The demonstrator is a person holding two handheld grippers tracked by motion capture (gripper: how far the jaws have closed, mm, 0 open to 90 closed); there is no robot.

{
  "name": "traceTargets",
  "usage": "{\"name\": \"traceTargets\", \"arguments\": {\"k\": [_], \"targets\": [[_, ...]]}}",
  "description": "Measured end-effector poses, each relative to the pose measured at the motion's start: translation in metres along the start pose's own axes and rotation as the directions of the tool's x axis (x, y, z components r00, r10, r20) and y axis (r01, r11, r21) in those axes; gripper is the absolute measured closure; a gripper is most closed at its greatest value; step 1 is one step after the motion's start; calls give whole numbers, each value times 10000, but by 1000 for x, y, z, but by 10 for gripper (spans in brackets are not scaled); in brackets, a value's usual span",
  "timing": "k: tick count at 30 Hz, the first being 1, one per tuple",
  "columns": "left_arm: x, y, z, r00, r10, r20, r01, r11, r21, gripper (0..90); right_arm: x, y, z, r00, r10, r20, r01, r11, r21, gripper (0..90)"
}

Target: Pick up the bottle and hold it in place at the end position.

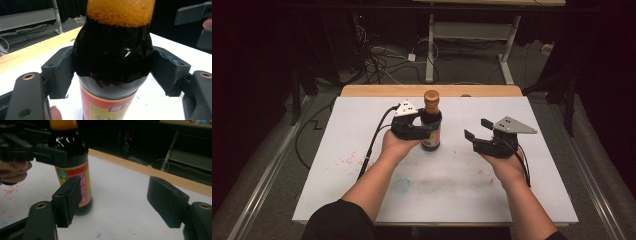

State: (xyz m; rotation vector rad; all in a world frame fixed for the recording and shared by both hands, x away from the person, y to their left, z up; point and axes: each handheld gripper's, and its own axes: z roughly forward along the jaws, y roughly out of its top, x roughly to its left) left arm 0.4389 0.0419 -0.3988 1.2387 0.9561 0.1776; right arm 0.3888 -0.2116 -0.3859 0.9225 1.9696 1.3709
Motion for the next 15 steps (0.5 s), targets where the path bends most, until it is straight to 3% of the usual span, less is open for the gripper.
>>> {"name": "traceTargets", "arguments": {"k": [15], "targets": [[1, -1, -1, 10000, 68, 53, -68, 10000, 11, 236, 7, 32, 22, 9986, -231, -470, 230, 9997, -11, 766]]}}
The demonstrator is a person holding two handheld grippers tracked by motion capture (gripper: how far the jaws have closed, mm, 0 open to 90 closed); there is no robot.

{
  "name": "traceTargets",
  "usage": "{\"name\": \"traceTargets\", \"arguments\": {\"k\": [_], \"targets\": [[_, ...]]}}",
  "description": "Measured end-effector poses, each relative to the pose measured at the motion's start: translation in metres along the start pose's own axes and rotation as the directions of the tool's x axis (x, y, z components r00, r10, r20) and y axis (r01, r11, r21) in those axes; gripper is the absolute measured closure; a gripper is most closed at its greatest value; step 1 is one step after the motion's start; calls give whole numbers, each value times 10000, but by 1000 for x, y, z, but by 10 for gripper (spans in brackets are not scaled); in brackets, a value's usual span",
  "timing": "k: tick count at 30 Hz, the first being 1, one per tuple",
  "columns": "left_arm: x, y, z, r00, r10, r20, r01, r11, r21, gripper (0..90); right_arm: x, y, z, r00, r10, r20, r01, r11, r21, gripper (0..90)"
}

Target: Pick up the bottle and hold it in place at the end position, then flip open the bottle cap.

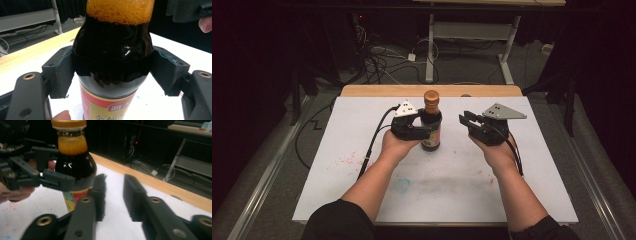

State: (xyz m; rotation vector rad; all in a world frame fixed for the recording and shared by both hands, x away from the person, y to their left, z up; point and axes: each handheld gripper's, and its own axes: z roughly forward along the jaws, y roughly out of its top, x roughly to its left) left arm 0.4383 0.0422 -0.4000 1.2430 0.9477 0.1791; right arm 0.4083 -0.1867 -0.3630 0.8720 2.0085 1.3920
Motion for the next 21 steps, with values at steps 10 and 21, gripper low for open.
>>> {"name": "traceTargets", "arguments": {"k": [10, 21], "targets": [[0, 0, 0, 10000, -6, 6, 6, 10000, -8, 236, 2, 19, 13, 9993, -338, -143, 338, 9994, 55, 900], [0, -2, -1, 10000, 12, 69, -11, 9999, -107, 237, 14, 33, 25, 9962, -799, -354, 803, 9967, 82, 900]]}}
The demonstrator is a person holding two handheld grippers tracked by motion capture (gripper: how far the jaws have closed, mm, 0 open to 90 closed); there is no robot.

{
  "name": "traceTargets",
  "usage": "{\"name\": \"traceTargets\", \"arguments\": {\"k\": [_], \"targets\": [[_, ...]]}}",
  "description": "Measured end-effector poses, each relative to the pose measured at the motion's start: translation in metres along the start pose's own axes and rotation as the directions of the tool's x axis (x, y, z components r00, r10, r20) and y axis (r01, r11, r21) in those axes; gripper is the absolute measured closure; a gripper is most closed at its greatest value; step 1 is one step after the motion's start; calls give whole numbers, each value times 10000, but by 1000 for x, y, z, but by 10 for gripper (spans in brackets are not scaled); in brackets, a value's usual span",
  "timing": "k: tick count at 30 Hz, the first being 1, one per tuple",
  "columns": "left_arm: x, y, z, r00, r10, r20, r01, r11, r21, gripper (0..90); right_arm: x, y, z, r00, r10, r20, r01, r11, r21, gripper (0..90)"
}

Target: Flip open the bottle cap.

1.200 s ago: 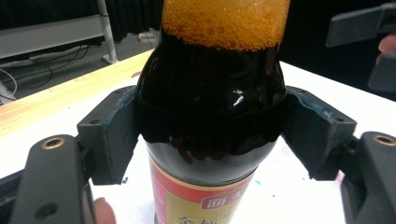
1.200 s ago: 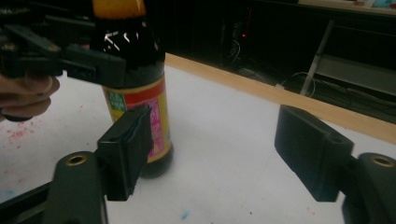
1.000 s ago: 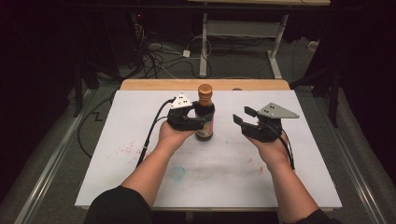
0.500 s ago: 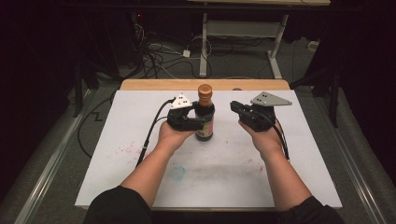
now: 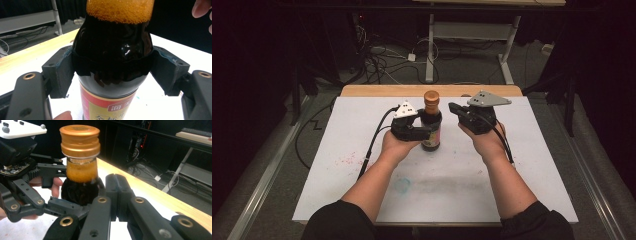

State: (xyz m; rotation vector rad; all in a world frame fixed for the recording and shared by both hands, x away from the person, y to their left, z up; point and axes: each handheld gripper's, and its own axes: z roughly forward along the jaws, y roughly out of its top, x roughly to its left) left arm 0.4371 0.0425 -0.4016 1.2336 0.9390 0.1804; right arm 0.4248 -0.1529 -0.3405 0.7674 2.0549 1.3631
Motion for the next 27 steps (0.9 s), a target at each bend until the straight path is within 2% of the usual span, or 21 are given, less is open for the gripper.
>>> {"name": "traceTargets", "arguments": {"k": [6, 16, 27], "targets": [[0, 0, 0, 10000, 73, 1, -73, 10000, 23, 237, 5, 8, 4, 9995, -291, -100, 290, 9995, -97, 900], [-1, -1, 0, 9999, 124, -21, -124, 9999, 13, 237, 8, 21, 6, 9985, -457, -287, 455, 9989, -85, 900], [-1, -2, 0, 9999, 158, -57, -158, 9999, -70, 236, 12, 27, 8, 9967, -720, -387, 721, 9974, 22, 900]]}}
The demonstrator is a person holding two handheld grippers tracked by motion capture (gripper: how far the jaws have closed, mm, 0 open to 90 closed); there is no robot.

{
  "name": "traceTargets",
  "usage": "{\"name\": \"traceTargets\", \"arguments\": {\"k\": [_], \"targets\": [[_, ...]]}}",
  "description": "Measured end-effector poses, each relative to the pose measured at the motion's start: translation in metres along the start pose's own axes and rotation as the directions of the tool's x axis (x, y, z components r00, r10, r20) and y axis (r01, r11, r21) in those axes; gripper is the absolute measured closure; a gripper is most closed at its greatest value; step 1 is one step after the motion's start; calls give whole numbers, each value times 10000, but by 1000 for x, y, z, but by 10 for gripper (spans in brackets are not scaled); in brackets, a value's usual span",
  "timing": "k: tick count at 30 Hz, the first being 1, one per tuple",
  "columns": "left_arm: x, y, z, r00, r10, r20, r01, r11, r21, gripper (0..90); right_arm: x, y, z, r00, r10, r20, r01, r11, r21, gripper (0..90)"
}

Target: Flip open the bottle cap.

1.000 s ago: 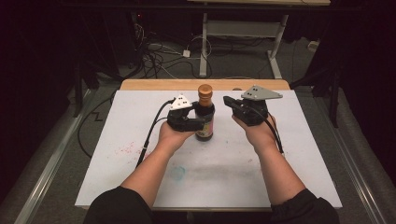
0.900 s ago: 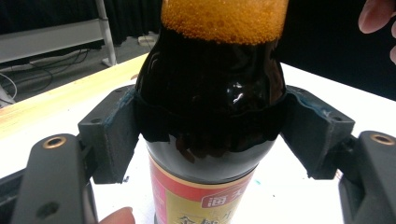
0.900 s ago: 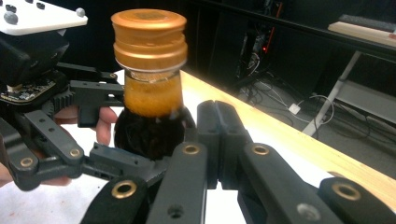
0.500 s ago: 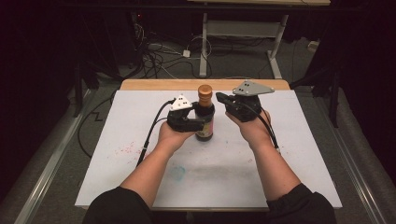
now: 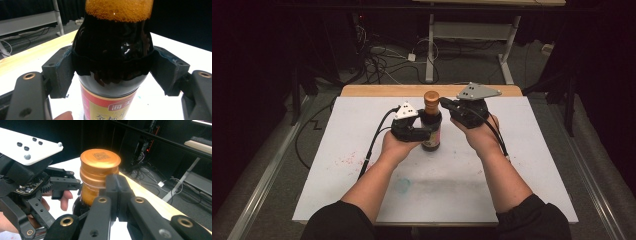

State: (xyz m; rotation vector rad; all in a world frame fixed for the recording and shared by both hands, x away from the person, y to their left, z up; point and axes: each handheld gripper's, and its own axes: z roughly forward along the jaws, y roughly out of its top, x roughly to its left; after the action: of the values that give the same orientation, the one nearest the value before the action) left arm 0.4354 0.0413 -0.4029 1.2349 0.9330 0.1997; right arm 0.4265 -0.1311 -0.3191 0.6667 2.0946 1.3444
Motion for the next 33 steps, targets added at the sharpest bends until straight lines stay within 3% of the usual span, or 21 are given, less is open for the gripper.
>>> {"name": "traceTargets", "arguments": {"k": [33], "targets": [[-3, -4, 3, 9980, 530, -348, -530, 9986, 17, 240, 1, 9, -1, 9999, -160, 31, 159, 9991, 388, 900]]}}
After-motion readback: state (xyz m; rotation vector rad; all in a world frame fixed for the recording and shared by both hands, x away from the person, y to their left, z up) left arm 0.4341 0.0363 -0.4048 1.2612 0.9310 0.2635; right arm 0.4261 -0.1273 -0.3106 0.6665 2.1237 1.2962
